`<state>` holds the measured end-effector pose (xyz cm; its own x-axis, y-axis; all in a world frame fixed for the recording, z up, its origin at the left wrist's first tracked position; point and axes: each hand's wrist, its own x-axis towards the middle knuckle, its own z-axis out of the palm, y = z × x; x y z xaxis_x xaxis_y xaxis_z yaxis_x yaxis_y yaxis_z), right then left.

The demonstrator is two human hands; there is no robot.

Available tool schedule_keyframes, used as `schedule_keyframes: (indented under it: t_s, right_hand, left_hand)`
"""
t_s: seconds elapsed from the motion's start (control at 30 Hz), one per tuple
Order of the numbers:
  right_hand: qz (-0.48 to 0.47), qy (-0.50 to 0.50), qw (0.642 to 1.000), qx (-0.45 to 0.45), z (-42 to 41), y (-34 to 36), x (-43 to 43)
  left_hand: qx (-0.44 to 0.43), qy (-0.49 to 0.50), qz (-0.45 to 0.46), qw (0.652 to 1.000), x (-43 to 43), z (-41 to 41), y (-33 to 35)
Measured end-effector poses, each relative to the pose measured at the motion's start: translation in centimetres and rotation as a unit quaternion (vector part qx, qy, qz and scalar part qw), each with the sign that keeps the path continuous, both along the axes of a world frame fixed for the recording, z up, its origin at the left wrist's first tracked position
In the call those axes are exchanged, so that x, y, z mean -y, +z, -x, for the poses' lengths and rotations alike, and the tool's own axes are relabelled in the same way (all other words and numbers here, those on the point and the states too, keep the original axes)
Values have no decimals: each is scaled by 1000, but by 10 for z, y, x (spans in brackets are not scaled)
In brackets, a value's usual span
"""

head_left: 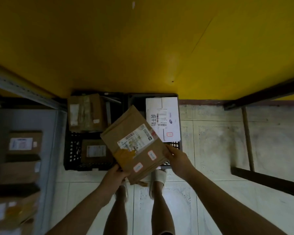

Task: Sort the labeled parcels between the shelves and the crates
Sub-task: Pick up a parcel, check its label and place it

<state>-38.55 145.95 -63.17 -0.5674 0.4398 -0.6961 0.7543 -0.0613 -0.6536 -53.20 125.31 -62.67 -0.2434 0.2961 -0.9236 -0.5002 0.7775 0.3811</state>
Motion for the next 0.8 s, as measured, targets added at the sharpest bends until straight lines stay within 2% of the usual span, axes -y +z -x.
schedule_keyframes:
  t_s: [0.17,0.47,0.8]
  right_hand:
    - [70,-3,997,20,-21,-76,32]
    - [146,-24,988,43,-44,-179,50]
    - [130,-77,987,58,-30,-208,54]
  left_hand:
    - [-58,-4,43,997,15,-15,-54]
    - [-121,-98,115,981,7,-24,-127]
    - [-135,-75,62,986,-12,6,-168]
